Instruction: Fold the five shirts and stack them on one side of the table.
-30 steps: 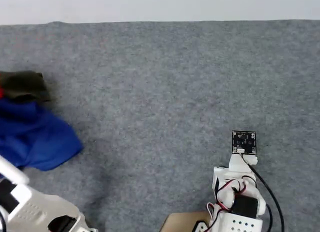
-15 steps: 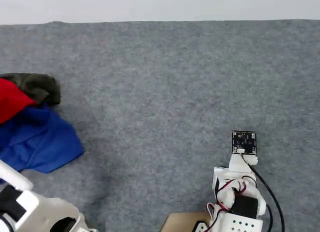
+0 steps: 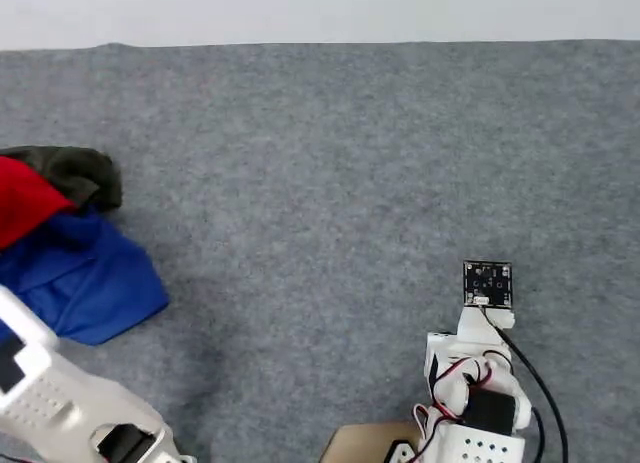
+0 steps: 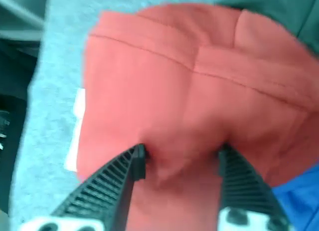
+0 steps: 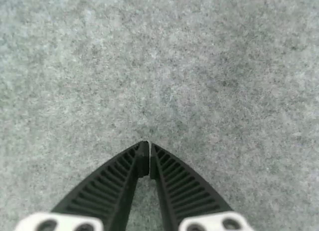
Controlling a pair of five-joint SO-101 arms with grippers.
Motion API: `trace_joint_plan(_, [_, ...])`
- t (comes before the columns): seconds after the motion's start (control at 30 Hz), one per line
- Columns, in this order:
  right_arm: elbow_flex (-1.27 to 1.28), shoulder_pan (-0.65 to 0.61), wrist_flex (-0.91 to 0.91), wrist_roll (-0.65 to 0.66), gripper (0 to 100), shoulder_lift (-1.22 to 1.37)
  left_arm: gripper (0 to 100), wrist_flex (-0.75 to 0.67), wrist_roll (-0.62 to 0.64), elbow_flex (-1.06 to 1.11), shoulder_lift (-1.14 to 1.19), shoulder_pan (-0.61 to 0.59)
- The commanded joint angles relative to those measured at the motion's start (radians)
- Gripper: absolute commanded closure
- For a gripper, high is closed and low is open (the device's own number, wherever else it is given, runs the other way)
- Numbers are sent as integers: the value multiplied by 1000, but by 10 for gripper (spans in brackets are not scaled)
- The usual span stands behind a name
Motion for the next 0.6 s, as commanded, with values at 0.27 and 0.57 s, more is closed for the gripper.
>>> trace_joint_plan(0.27, [31, -2, -15, 6, 990, -8, 996, -21, -72, -47, -193, 46])
trace_joint_plan(0.57, [31, -2, -15, 6, 990, -8, 995, -176, 157, -211, -419, 75])
